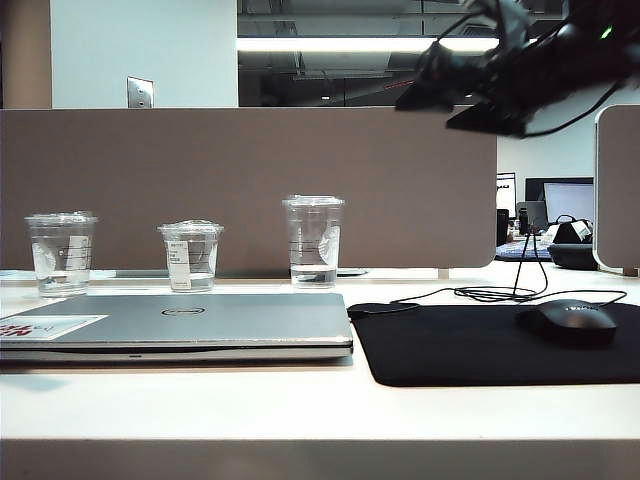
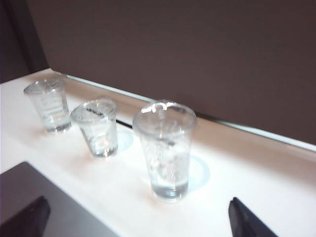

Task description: Pick up the coffee cup on the right and place it on the right side of the laptop.

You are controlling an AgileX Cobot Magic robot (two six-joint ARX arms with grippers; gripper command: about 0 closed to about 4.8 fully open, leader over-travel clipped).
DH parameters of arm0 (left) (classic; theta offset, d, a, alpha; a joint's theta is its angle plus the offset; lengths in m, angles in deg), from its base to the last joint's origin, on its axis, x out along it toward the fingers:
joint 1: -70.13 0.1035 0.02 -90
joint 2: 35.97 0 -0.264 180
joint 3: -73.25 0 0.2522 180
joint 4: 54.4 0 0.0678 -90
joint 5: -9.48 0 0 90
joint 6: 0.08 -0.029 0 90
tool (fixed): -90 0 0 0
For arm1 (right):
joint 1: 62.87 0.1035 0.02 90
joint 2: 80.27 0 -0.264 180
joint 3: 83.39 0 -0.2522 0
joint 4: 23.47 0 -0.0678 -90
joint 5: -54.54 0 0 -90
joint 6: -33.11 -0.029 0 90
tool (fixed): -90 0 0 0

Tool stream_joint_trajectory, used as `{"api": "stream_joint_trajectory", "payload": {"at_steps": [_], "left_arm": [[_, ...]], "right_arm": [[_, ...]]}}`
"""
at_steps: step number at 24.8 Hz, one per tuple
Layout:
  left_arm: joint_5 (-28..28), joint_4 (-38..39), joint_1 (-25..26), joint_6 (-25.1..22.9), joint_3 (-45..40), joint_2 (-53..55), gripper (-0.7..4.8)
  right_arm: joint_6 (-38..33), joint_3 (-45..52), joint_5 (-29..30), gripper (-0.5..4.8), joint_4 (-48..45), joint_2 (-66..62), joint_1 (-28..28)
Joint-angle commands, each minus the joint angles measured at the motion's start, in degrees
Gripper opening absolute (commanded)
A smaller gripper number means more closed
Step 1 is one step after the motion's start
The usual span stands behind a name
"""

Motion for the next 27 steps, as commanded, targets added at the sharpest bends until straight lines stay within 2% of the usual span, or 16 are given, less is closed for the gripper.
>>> {"api": "stream_joint_trajectory", "payload": {"at_steps": [1, 8, 18, 27], "left_arm": [[-0.07, -1.09, -0.20, -0.04, 0.13, -0.04, -0.06], [0.09, -1.31, -0.22, -0.02, 0.13, -0.04, -0.06], [0.11, -1.36, -0.22, -0.02, 0.13, -0.04, -0.06], [0.09, -1.38, -0.22, 0.00, 0.13, -0.04, -0.06]], "right_arm": [[0.09, -6.10, 2.86, 4.79, -1.88, -7.96, -0.13], [0.28, -14.14, 2.86, 4.79, -2.25, -19.30, 0.13], [0.31, -29.59, 10.62, 4.79, -2.14, -33.38, 0.31], [0.87, -42.84, 13.81, 4.79, 0.00, -43.60, 1.05]]}}
